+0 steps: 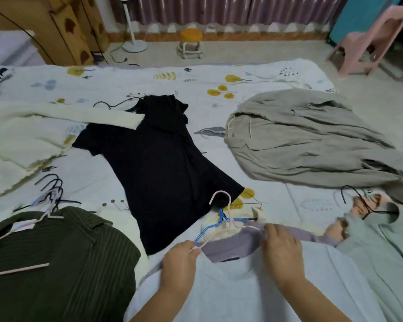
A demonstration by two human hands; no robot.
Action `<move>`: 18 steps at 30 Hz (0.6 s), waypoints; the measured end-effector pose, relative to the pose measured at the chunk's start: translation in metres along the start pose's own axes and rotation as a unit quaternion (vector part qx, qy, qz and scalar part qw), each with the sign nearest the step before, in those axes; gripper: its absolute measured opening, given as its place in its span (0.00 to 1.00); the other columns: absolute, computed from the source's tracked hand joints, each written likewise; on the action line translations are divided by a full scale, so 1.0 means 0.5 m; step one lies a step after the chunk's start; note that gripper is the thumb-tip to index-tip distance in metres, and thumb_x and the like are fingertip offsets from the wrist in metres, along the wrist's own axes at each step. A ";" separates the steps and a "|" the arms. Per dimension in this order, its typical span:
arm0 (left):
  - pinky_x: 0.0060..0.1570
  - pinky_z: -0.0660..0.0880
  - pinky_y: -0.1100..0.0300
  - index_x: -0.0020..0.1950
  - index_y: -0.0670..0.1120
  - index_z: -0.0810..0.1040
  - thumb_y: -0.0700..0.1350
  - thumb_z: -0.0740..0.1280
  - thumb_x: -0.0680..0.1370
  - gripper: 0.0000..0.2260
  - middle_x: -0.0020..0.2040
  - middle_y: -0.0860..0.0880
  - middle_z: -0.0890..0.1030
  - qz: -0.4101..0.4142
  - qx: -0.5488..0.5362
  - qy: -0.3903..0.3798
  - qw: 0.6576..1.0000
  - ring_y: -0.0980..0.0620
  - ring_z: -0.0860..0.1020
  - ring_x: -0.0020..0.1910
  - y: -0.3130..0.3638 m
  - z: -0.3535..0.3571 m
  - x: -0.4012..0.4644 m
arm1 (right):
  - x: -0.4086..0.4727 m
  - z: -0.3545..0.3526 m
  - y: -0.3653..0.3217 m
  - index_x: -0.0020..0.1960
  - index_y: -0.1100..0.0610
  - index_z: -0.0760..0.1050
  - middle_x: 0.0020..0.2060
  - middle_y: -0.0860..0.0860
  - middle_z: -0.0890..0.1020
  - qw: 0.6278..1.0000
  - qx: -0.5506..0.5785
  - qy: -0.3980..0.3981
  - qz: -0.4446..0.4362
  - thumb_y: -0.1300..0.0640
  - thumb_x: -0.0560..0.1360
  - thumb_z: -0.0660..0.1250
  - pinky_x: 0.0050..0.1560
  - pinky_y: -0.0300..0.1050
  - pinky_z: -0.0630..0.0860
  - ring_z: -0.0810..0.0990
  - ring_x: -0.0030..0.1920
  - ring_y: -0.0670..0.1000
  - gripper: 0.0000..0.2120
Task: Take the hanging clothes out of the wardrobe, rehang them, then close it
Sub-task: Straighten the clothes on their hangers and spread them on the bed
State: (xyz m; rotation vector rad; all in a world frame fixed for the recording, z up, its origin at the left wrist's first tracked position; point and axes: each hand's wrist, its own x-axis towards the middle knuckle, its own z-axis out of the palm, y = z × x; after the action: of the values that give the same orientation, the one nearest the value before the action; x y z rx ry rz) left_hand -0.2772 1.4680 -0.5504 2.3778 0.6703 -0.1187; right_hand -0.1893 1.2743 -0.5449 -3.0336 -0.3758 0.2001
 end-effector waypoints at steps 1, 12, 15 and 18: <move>0.46 0.65 0.66 0.54 0.46 0.76 0.47 0.59 0.80 0.09 0.51 0.51 0.80 0.001 0.016 -0.005 1.000 0.54 0.76 0.51 -0.003 0.010 0.003 | -0.007 0.013 -0.003 0.40 0.61 0.77 0.36 0.57 0.80 1.000 0.001 -0.022 0.008 0.66 0.52 0.79 0.28 0.49 0.75 0.81 0.35 0.60 0.19; 0.57 0.72 0.54 0.65 0.46 0.71 0.48 0.73 0.70 0.25 0.62 0.48 0.73 -0.009 0.198 -0.086 0.976 0.48 0.74 0.60 0.002 0.030 -0.025 | -0.037 0.047 -0.002 0.55 0.67 0.79 0.54 0.65 0.80 0.986 -0.027 -0.159 0.029 0.56 0.68 0.63 0.39 0.58 0.80 0.81 0.52 0.65 0.21; 0.66 0.61 0.57 0.72 0.50 0.58 0.46 0.57 0.80 0.21 0.70 0.51 0.64 -0.003 0.219 -0.090 0.972 0.51 0.62 0.70 0.002 0.009 -0.024 | -0.049 -0.004 -0.011 0.69 0.64 0.68 0.70 0.65 0.66 0.988 0.010 -0.151 0.016 0.57 0.72 0.69 0.61 0.59 0.72 0.67 0.69 0.65 0.27; 0.64 0.62 0.56 0.69 0.50 0.64 0.44 0.57 0.80 0.17 0.68 0.50 0.67 0.018 0.224 -0.131 0.966 0.49 0.64 0.67 0.024 -0.044 -0.036 | -0.070 -0.074 -0.026 0.74 0.57 0.56 0.75 0.58 0.55 0.987 0.000 -0.162 0.000 0.54 0.80 0.55 0.67 0.47 0.63 0.57 0.74 0.56 0.24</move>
State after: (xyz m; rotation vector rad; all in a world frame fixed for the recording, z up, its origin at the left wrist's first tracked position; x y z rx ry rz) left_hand -0.2887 1.4659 -0.5215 2.7295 0.5117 -0.6168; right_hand -0.2210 1.2760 -0.5030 -2.9984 -0.3962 0.6987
